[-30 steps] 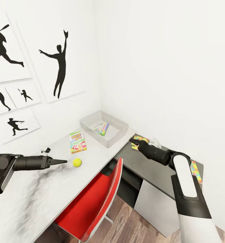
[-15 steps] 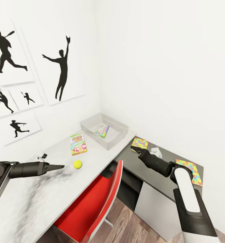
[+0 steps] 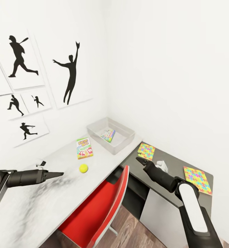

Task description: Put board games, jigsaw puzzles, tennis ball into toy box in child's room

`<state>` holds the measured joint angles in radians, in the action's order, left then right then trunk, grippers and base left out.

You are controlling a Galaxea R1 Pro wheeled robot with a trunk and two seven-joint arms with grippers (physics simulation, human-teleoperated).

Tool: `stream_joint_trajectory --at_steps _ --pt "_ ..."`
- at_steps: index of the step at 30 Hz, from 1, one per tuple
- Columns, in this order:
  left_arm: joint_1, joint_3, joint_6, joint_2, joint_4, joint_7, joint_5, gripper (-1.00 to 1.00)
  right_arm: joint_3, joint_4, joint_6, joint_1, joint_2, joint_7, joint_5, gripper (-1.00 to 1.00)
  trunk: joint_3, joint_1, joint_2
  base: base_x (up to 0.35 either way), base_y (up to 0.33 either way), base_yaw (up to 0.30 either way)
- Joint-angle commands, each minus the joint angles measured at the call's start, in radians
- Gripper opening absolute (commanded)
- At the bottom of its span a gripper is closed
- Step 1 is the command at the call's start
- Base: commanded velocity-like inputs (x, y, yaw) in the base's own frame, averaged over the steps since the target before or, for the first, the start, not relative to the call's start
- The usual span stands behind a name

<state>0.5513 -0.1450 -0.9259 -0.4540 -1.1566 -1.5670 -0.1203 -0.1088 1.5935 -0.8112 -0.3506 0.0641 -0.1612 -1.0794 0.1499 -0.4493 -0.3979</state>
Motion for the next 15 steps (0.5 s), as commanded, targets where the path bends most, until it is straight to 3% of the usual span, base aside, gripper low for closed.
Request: stream_joint_trajectory --at_steps 1,15 --pt "-0.001 0.000 -0.010 0.000 0.000 -0.004 0.000 1.00 -0.002 0.001 -0.002 0.001 0.000 -0.006 -0.010 1.00 0.001 -0.001 -0.002 0.000 0.000 0.029" --pt "-0.041 -0.001 0.009 0.001 0.000 -0.004 0.008 1.00 -0.003 0.000 0.007 0.008 -0.006 0.019 -0.009 1.00 -0.023 -0.001 -0.002 0.000 -0.025 0.008"
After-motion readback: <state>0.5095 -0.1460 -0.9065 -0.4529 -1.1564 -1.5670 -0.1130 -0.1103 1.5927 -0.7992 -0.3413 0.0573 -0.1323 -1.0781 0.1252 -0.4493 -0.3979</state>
